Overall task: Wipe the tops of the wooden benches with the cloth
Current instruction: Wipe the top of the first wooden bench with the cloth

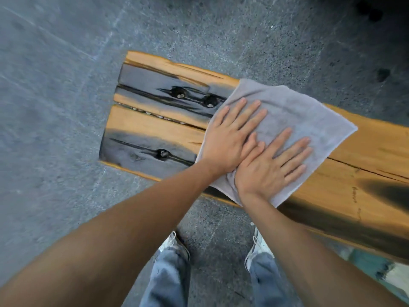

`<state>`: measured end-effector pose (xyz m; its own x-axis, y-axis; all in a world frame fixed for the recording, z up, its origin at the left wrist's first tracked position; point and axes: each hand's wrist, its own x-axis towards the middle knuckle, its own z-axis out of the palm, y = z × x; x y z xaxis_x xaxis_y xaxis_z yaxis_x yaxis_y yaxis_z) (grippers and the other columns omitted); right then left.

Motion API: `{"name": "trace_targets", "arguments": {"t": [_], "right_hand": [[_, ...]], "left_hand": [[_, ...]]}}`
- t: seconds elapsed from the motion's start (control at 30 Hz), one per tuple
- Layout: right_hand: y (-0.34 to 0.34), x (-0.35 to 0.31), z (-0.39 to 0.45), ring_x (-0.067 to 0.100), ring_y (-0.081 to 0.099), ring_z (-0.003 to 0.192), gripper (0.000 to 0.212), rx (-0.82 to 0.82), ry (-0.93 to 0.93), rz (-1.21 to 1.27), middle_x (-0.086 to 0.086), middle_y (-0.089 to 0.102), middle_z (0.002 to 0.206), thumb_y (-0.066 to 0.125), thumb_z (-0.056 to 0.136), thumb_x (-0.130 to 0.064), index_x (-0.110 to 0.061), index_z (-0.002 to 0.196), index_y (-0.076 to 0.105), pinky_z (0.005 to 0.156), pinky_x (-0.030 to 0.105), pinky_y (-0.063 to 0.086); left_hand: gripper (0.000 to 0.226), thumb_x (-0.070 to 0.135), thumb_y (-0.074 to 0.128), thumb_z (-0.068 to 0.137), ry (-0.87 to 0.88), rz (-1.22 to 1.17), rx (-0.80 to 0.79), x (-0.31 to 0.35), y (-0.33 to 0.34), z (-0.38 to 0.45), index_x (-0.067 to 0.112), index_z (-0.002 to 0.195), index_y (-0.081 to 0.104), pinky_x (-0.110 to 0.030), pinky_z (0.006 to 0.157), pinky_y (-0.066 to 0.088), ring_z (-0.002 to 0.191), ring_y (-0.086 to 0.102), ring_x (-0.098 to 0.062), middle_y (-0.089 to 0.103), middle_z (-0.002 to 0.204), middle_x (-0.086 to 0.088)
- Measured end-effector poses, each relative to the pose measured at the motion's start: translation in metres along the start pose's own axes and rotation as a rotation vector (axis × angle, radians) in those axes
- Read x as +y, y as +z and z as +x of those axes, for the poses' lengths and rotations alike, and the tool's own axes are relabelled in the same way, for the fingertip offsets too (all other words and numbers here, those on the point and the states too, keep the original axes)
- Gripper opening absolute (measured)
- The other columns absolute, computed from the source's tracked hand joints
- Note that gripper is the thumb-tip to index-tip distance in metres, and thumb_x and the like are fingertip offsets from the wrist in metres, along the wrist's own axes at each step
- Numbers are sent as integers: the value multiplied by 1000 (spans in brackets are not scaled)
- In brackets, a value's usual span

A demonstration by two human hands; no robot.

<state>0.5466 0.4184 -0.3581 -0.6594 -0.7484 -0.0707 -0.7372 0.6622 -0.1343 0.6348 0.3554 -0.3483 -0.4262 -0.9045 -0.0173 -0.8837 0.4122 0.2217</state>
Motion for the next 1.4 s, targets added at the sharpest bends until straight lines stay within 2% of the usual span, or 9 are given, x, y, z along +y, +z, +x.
{"name": "trace_targets", "arguments": {"t": [0.3, 0.5, 0.57, 0.63, 0.73, 0.9, 1.13, 1.27, 1.4], "right_hand": [[8, -75, 31, 27, 10, 157, 56, -42, -411, -51, 7, 15, 170, 23, 104, -50, -43, 159, 19, 125, 51, 7], [-3, -135, 79, 38, 51, 122, 56, -54, -427, -97, 20, 60, 126, 20, 95, -50, -25, 127, 58, 117, 51, 25], [2, -132, 70, 36, 45, 132, 55, -59, -409, -95, 19, 55, 136, 23, 98, -50, -25, 136, 53, 122, 50, 19], [7, -125, 46, 31, 23, 152, 59, -82, -406, -69, 16, 33, 161, 25, 101, -50, -28, 155, 33, 126, 47, 8], [12, -116, -14, 27, 3, 158, 64, -89, -405, -52, 13, 5, 170, 18, 102, -49, -29, 162, 14, 126, 48, 5], [17, -98, -103, 26, 2, 158, 63, -118, -491, -60, 13, 4, 170, 18, 106, -48, -23, 163, 11, 125, 50, 11], [23, -107, -95, 22, -1, 158, 66, -146, -776, -138, 6, 0, 171, 29, 104, -43, -26, 163, 6, 126, 52, 7], [21, -137, -77, 31, 1, 157, 63, -159, -771, -185, 15, 3, 170, 19, 102, -49, -34, 162, 3, 122, 64, 5], [24, -183, -64, 39, 14, 155, 63, -99, -644, -153, 25, 23, 163, 22, 101, -50, -31, 161, 18, 118, 69, 12]], "left_hand": [[63, 51, 30, 99, -122, -32, -11, -85, -17, 20, 32, 158, 25, -43, 124, 10, 155, 13, -24, 22, 166, 7], [57, 56, 23, 96, -236, 75, -87, -126, -38, 69, 23, 121, 61, -46, 117, 24, 124, 50, -32, 62, 125, -10], [60, 55, 20, 94, -249, 61, -38, -124, -34, 60, 20, 125, 58, -47, 119, 22, 131, 46, -32, 59, 131, -9], [63, 50, 21, 94, -271, 3, 12, -120, -29, 37, 22, 144, 46, -46, 123, 15, 149, 28, -29, 44, 154, -5], [62, 42, 27, 98, -250, -74, 48, -120, -27, -17, 20, 156, 33, -42, 126, 10, 155, 14, -28, 25, 166, -4], [61, 32, 43, 99, -228, -111, 84, -134, -25, -109, 20, 157, 30, -44, 125, 13, 155, 12, -29, 22, 166, -5], [66, 37, 39, 96, -263, -56, 93, -152, -22, -125, 26, 159, 24, -43, 126, 11, 156, 8, -24, 19, 168, 3], [65, 36, 38, 97, -323, -54, 113, -167, -25, -109, 24, 159, 24, -43, 126, 7, 156, 9, -26, 19, 167, 1], [68, 45, 39, 94, -322, -100, 71, -210, -41, -67, 27, 158, 26, -46, 124, 14, 156, 9, -27, 19, 167, 1]]}}
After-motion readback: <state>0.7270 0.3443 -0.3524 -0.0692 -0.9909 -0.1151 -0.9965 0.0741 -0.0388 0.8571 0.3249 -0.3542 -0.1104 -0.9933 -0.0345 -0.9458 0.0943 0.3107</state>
